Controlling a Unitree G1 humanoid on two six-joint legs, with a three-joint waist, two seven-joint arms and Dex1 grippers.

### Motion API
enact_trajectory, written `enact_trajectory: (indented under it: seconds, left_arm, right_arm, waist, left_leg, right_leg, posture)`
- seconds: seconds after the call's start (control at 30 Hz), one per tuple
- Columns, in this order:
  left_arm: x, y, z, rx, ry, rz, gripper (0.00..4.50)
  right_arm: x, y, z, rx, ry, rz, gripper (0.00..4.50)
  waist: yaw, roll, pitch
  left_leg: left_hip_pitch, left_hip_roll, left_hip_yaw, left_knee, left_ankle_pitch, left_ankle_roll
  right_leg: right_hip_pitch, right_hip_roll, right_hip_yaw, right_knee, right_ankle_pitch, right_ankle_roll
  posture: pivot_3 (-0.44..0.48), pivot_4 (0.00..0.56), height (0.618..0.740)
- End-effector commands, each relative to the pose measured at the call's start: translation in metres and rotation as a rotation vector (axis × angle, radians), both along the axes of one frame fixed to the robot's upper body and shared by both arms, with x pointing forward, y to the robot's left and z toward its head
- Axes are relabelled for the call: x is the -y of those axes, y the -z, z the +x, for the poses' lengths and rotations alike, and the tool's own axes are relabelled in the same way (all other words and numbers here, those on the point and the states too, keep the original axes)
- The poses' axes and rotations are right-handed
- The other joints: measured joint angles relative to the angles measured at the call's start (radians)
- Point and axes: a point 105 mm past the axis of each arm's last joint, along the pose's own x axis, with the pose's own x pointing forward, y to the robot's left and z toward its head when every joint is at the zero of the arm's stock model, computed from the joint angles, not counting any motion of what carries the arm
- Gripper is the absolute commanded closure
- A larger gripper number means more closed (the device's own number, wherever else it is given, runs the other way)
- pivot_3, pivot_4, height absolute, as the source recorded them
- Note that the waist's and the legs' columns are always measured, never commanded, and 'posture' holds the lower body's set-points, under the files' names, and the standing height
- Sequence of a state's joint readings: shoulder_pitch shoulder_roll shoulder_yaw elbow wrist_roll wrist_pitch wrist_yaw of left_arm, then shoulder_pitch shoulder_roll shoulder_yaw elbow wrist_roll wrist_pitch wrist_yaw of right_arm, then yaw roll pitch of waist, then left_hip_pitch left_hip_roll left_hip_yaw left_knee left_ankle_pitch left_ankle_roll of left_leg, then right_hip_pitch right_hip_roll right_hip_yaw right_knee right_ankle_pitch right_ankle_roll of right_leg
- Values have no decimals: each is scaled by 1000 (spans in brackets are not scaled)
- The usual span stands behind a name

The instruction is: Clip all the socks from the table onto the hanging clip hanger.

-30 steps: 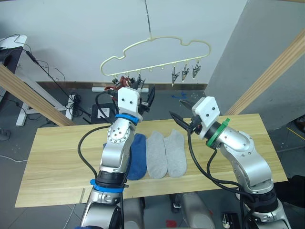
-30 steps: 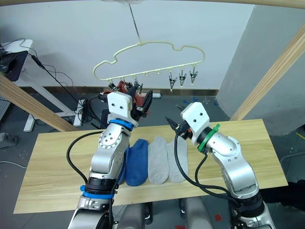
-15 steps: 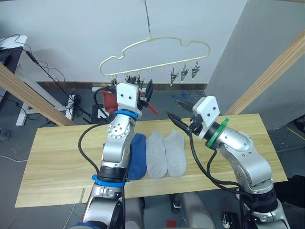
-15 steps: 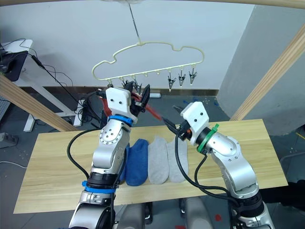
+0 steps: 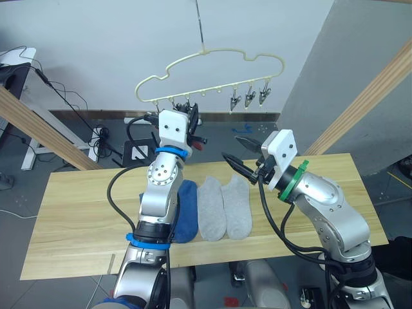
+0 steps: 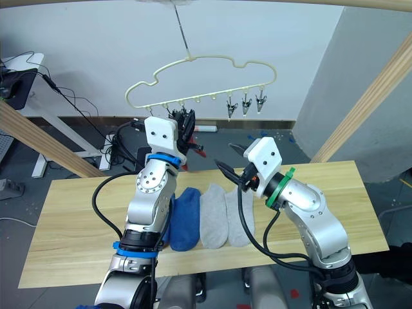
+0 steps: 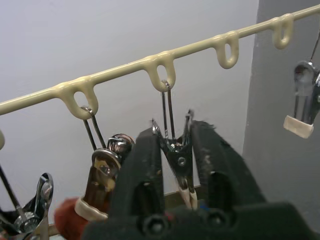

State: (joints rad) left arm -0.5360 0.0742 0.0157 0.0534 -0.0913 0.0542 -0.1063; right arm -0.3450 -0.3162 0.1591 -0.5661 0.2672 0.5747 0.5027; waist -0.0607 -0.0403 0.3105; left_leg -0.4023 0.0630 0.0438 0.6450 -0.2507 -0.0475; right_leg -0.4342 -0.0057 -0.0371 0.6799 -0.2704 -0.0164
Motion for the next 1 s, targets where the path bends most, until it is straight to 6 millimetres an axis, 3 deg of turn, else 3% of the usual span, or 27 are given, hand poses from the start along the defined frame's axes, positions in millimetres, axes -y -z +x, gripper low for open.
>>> enact_trajectory:
  seconds: [0.03, 0.2, 0.4, 0.63, 0.87, 1.0]
  left_arm:
    - [0, -14, -4, 65, -4, 6, 4205]
    - [-2, -13, -6, 65, -2, 20, 4205]
    - [0, -12, -10, 43, 93, 29, 4205]
    - [0, -16, -13, 13, 204, 6, 4205]
    - [4, -18, -15, -33, 296, -33, 4205]
    - [5, -20, -17, -58, 338, -54, 4205]
  right_arm:
    - [-1, -9, -11, 53, -33, 3, 1878]
    - [12, 24, -1, -18, 52, -81, 1878]
    - [25, 84, 22, -125, 239, -224, 10]
    - [18, 139, 43, -268, 356, -228, 0]
    - [17, 188, 47, -444, 404, -224, 0]
    - [22, 197, 43, -479, 419, -220, 961]
  waist:
    - [0, 0, 0]
    - [0, 0, 0]
    - [0, 0, 0]
    - [-1, 0, 0]
    - [4, 0, 0]
    - [4, 0, -1]
  left_leg:
    - [0, 0, 0, 0, 0, 0]
    - [0, 0, 0, 0, 0, 0]
    - [1, 0, 3, 0, 0, -1]
    - [1, 1, 7, 0, 2, -4]
    - [1, 1, 9, 0, 2, -4]
    - [1, 1, 10, 0, 2, -4]
  right_leg:
    - [0, 0, 0, 0, 0, 0]
    - [0, 0, 0, 0, 0, 0]
    - [0, 0, 1, 0, 0, 0]
    - [0, 1, 2, 0, 0, 0]
    - [0, 0, 2, 0, 0, 0]
    - [0, 0, 3, 0, 0, 1]
  posture:
    - [-192, 322, 740]
    - [-192, 322, 740]
    - [-177, 320, 740]
    - [-159, 316, 740]
    - [-146, 310, 740]
    - [-140, 307, 740]
